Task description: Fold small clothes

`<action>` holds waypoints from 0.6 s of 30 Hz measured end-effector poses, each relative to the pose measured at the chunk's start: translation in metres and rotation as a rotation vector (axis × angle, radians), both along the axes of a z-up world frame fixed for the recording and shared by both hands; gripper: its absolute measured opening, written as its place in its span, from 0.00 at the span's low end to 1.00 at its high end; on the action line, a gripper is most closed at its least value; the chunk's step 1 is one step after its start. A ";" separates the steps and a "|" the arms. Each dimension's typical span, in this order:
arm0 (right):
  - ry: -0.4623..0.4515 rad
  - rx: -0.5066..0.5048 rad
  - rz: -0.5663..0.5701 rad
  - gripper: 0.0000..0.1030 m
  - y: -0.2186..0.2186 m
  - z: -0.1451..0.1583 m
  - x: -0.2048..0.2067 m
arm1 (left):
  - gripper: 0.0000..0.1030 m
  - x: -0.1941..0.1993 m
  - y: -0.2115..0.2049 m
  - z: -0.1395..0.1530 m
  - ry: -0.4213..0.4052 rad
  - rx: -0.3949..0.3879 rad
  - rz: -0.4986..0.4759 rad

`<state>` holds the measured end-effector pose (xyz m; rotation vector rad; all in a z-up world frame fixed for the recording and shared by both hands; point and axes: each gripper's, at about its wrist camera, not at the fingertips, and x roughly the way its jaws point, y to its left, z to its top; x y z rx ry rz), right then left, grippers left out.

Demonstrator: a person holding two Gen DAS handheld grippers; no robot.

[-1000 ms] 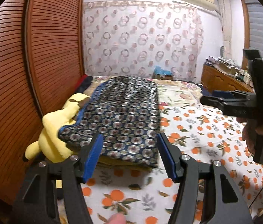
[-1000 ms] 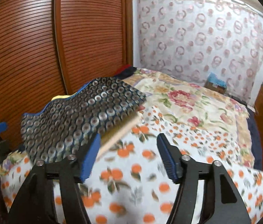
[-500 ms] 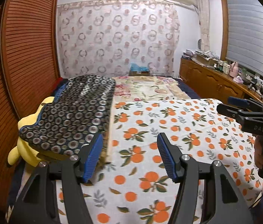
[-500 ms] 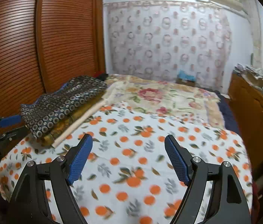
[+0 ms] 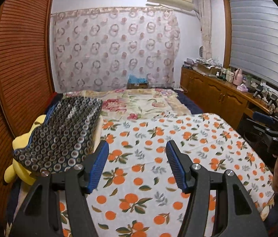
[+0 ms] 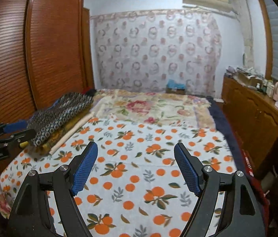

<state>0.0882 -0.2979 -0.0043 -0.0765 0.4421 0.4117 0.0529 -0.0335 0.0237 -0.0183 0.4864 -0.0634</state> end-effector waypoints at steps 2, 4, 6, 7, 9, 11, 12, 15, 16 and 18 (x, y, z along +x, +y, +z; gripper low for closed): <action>-0.022 0.009 -0.021 0.79 -0.006 0.009 -0.006 | 0.58 -0.001 -0.003 0.010 -0.018 -0.006 -0.003; -0.039 0.016 -0.030 0.79 -0.012 0.016 -0.011 | 0.58 -0.002 -0.005 0.017 -0.031 -0.005 -0.002; -0.063 0.027 -0.042 0.79 -0.016 0.024 -0.017 | 0.58 -0.004 -0.007 0.025 -0.045 -0.001 -0.002; -0.070 0.031 -0.049 0.79 -0.018 0.026 -0.019 | 0.58 -0.005 -0.008 0.030 -0.052 0.002 -0.002; -0.081 0.042 -0.058 0.79 -0.022 0.032 -0.023 | 0.58 -0.007 -0.009 0.035 -0.063 0.005 0.000; -0.095 0.043 -0.072 0.79 -0.024 0.036 -0.026 | 0.58 -0.010 -0.010 0.039 -0.073 0.003 0.002; -0.101 0.043 -0.077 0.79 -0.025 0.037 -0.028 | 0.58 -0.010 -0.010 0.040 -0.075 0.003 0.004; -0.109 0.048 -0.086 0.79 -0.028 0.040 -0.031 | 0.58 -0.013 -0.009 0.042 -0.079 0.004 0.007; -0.112 0.051 -0.087 0.79 -0.029 0.040 -0.032 | 0.58 -0.013 -0.009 0.042 -0.079 0.004 0.008; -0.115 0.053 -0.089 0.79 -0.029 0.041 -0.033 | 0.58 -0.013 -0.009 0.042 -0.078 0.006 0.008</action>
